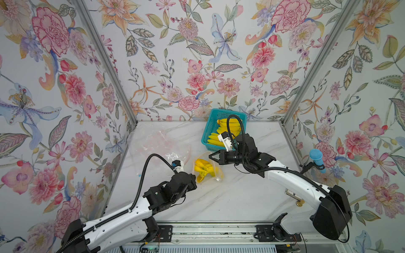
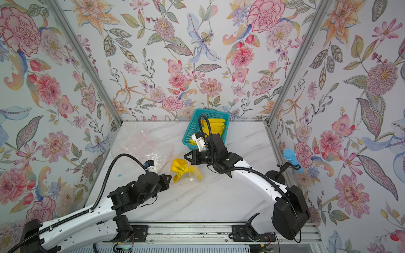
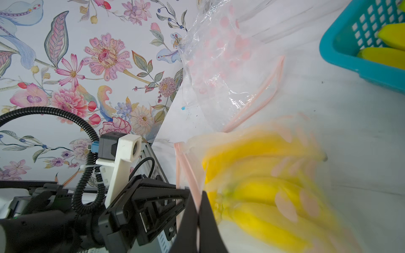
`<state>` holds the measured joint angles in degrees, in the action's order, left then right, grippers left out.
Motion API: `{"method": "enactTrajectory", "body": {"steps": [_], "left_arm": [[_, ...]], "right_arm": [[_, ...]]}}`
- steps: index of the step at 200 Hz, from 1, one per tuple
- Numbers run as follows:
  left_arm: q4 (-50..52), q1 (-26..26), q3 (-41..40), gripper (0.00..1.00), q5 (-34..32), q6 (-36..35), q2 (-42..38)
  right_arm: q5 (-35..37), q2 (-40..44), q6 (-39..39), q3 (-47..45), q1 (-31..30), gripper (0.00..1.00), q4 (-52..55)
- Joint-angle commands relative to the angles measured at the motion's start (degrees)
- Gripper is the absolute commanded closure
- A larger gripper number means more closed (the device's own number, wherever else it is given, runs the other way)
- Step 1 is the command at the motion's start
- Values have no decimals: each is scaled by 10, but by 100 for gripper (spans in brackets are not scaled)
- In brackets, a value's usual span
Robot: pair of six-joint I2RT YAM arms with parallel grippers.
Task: Open the zip-top bag and take out the banana
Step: Open the zipper of the food storage bag at the center of the board.
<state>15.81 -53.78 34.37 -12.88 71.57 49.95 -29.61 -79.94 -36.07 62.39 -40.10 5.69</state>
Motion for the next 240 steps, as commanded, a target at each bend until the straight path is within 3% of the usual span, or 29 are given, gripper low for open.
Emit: {"method": "enactTrajectory", "body": {"steps": [1,75,146,190,213,240], "left_arm": [[3,12,10,100,-19,-12,-19],[81,14,149,100,-40,-119,-1],[11,32,142,100,49,-151,92],[-38,32,141,100,85,-156,141],[-45,32,145,100,90,-157,147],[-47,32,145,100,93,-158,143]], "right_arm": [[-6,0,-12,13,-8,100,-12],[-28,15,-21,8,0,100,-14],[-23,53,-11,-84,25,100,12],[22,116,41,-82,55,66,93],[46,138,73,-57,55,62,151],[1,139,66,-25,44,62,182]]}}
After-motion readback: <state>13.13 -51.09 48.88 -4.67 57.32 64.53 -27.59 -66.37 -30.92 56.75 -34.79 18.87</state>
